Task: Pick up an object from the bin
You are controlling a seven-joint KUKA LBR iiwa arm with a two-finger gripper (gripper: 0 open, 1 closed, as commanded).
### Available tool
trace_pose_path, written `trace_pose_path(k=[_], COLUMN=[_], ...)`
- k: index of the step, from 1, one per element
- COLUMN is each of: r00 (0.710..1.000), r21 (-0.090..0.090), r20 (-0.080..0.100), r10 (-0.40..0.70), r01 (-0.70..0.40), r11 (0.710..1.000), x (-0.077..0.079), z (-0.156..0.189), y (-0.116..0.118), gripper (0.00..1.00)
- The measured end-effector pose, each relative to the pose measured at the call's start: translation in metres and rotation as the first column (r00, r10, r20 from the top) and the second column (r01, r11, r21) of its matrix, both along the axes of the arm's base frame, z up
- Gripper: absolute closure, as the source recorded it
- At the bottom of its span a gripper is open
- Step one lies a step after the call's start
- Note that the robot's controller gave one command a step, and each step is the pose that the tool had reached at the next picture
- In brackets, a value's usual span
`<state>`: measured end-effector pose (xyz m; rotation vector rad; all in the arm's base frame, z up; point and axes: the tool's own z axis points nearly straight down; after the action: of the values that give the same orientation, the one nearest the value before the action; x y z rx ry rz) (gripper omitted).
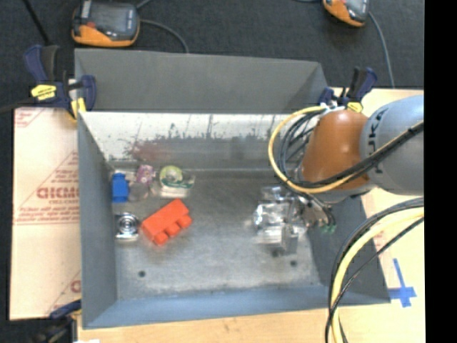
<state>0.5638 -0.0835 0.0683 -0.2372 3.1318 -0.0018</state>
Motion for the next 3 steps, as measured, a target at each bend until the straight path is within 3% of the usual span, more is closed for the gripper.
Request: trace_pose_path(k=[1,2,3], r00=[1.0,0.998,0.977], r21=[-0.002,0.0,0.002], r20=[0.006,0.007,0.002], r10=[-0.014,-0.058,-0.212], r01=[0.014,0.058,0.212], r11=[1.0,0.998,0.977], x=[-0.001,0.013,0.013], z=[0.034,0.041,0.002], y=[-0.025,-0.048,-0.042], gripper=[0.0,0.0,0.0])
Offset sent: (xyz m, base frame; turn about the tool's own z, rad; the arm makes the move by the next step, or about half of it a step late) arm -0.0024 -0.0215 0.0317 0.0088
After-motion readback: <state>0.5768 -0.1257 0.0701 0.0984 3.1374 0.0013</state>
